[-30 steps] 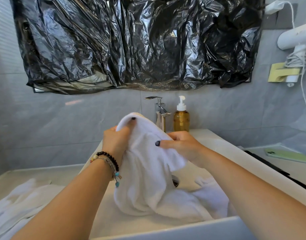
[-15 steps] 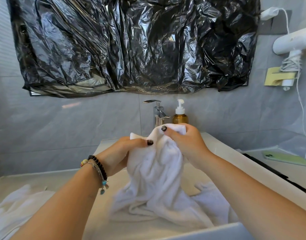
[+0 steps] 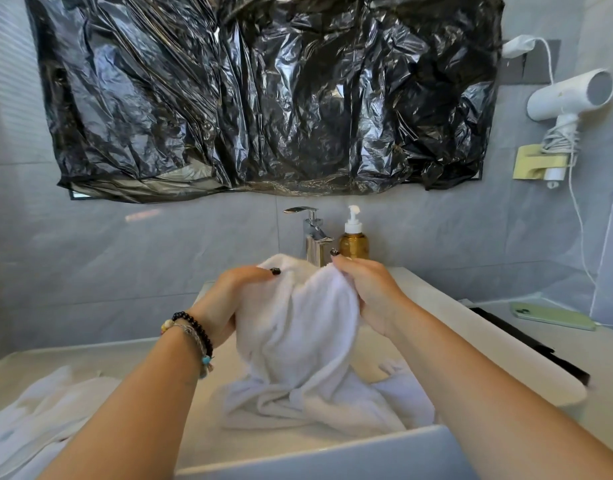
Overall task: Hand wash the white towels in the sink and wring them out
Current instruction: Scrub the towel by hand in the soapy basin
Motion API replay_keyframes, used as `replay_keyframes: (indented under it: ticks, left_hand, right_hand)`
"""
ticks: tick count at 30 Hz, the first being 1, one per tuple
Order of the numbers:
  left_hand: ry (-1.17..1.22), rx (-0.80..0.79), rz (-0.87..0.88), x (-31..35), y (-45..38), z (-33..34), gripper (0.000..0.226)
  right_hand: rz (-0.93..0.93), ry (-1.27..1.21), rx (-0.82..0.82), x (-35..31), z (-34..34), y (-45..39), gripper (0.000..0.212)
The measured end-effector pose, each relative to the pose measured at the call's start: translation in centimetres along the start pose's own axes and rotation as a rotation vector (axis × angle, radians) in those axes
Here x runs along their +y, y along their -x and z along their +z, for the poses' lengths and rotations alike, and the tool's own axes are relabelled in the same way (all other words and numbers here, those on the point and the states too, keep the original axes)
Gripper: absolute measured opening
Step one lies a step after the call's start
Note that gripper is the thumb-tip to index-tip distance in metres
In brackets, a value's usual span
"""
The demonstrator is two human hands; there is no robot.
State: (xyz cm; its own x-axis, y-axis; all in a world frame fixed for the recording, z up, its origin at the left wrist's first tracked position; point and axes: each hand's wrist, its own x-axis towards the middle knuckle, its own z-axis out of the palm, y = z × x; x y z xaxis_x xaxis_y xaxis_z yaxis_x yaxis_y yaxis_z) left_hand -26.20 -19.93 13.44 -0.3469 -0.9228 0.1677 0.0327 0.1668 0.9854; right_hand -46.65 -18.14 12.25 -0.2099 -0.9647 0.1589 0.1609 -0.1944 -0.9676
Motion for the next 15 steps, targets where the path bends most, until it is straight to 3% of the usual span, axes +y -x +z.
replay_keyframes:
  ticks: [4, 9, 15]
  left_hand:
    - [-0.004, -0.095, -0.186, -0.5, -0.1, 2.0, 0.032]
    - [0.113, 0.191, -0.147, -1.3, -2.0, 5.4, 0.043]
    - [0.219, 0.225, -0.078, -2.0, -2.2, 6.4, 0.056]
  right_hand:
    - [-0.349, 0.357, 0.055, 0.5, 1.3, 0.4, 0.031]
    - [-0.686, 0.645, 0.154, 0.9, 4.6, 0.6, 0.049]
    - [-0.571, 0.584, 0.344, -0.2, 5.1, -1.0, 0.051]
